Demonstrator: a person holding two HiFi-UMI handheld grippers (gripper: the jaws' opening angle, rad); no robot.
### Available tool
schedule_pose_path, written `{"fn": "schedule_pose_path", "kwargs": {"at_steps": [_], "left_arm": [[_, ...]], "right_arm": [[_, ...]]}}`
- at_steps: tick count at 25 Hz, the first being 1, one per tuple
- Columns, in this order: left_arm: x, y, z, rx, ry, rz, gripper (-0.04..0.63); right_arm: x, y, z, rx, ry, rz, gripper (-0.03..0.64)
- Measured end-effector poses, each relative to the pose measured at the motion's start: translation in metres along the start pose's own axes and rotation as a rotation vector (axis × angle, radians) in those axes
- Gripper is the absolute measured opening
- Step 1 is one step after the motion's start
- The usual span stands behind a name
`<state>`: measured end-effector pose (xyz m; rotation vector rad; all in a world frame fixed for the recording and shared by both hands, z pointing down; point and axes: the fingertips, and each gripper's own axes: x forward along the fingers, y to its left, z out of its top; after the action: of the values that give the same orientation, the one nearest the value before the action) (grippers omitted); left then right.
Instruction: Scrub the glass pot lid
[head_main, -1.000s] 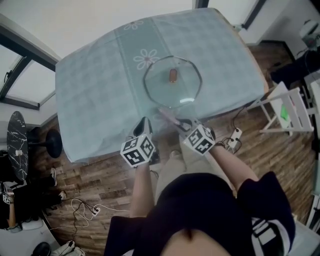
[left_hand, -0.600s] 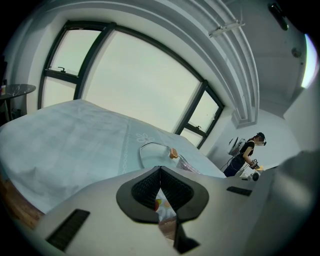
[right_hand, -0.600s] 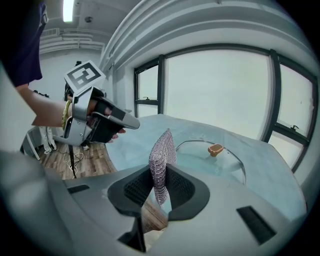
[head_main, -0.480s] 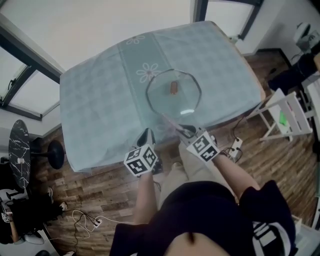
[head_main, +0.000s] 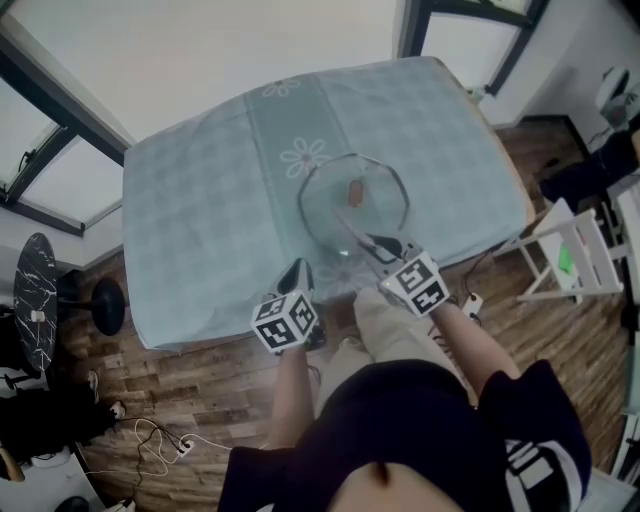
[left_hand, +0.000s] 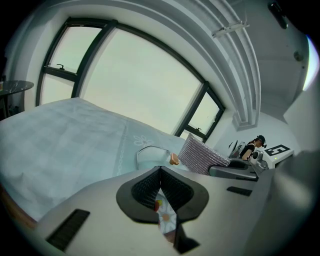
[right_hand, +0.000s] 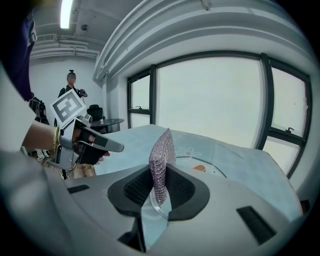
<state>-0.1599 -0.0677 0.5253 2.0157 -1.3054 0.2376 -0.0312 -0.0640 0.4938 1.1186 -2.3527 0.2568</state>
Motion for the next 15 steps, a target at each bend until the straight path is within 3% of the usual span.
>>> {"fn": "schedule_pose_path", "kwargs": {"at_steps": [15], "left_arm": [[0.061,-0.004,0.039,-0.002,-0.005,0.018,0.000]], "right_arm": [[0.045,-0.076,0.036,-0.015,-0.027,0.023,0.078]]}}
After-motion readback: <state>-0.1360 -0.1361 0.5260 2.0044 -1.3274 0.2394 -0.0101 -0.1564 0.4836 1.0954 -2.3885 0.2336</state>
